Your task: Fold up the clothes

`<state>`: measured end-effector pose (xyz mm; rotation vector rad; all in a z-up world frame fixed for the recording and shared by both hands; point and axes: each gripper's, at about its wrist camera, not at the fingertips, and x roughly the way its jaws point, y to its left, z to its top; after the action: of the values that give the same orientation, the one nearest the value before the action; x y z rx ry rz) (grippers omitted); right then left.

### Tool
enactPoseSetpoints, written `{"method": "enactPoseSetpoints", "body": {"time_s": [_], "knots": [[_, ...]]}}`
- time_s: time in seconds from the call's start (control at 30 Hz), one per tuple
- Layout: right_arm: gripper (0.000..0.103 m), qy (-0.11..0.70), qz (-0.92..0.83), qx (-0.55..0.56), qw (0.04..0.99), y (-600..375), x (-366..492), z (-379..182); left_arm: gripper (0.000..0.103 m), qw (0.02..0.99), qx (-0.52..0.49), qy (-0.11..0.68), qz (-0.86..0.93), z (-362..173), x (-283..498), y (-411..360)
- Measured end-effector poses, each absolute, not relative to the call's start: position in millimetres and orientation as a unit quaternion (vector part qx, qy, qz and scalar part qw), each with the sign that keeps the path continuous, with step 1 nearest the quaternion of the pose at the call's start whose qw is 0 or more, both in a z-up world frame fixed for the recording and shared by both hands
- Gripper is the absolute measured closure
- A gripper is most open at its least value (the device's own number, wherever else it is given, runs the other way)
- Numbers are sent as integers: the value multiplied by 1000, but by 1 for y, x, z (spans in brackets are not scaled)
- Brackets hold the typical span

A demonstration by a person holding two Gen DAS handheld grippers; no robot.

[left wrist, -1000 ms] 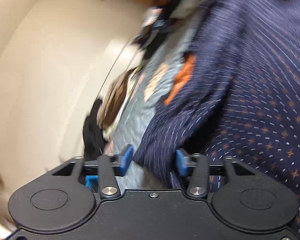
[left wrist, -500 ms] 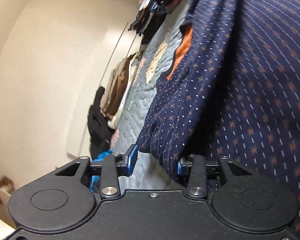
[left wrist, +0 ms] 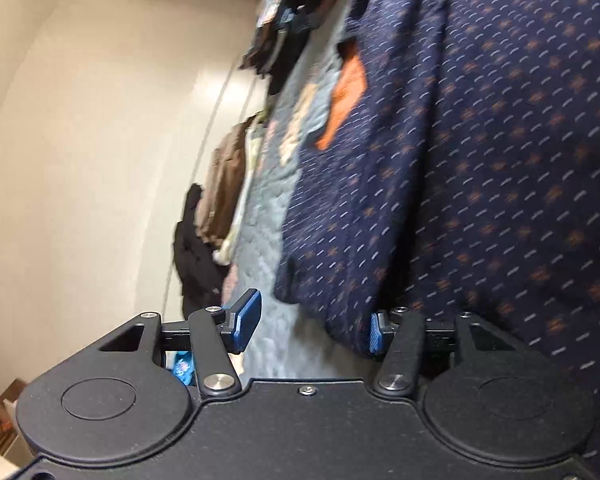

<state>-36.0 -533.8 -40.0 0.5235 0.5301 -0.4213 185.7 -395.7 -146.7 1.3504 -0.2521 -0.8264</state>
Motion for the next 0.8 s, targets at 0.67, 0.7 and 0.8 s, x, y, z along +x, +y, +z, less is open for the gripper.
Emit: {"method": "enactPoseSetpoints", "body": {"time_s": [0.67, 0.7, 0.8], "knots": [[14, 255, -208, 248, 911, -531, -38, -38, 70, 785, 293, 228, -496, -39, 287, -410], [14, 254, -207, 248, 912, -531, -37, -37, 70, 779, 295, 235, -501, -41, 293, -417], [14, 253, -207, 250, 911, -533, -37, -37, 69, 763, 314, 246, -508, -49, 304, -436]]}}
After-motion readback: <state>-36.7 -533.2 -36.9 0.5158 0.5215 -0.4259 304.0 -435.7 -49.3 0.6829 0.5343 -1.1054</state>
